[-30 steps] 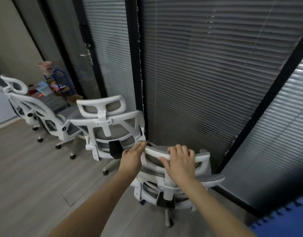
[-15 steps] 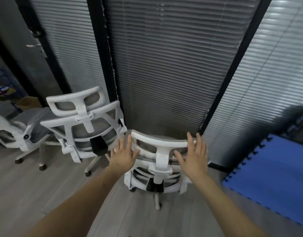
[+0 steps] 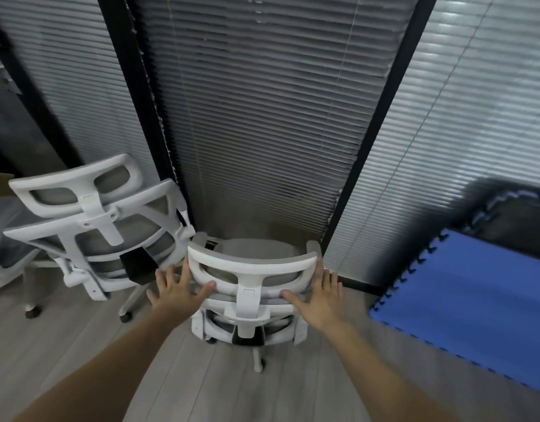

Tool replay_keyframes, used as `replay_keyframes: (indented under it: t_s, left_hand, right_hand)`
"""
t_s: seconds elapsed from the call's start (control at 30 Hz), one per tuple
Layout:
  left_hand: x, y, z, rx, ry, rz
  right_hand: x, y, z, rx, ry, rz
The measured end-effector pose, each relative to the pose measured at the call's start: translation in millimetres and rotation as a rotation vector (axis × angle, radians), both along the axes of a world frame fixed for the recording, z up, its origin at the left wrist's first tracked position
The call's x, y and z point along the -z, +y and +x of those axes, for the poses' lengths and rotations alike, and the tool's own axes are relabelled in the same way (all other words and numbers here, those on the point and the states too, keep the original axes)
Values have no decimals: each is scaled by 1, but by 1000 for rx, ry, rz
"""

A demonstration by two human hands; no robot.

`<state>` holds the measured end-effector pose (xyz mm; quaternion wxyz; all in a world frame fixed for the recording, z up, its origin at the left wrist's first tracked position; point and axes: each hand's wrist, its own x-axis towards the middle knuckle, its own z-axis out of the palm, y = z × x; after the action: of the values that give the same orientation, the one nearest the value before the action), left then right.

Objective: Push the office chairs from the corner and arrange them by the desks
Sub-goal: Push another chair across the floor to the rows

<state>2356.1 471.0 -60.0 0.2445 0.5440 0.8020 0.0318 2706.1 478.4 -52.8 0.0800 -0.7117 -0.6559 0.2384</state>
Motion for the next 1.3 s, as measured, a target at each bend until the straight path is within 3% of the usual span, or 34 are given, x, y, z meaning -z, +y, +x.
replay_keyframes:
  t_s: [0.3,0.67,0.97,1.1,1.3]
  left_hand:
    - [12,-12,-14,16,-89,123]
    - [12,-31,-64,282,-109,147]
    - [-5,-87,-104,547,-98,21]
    - [-8,-133,-119,674,-25,-3]
    - [-7,-213,-149,823,-61,3]
  right_hand:
    - [8,-35,-17,69,5,30]
    - [12,-138,-81,331,-42,7]
    - [7,-272,-158,571,-2,-27]
    - [-1,-347,-194,651,7,-44]
    - [3,-464,-256,832,-6,21]
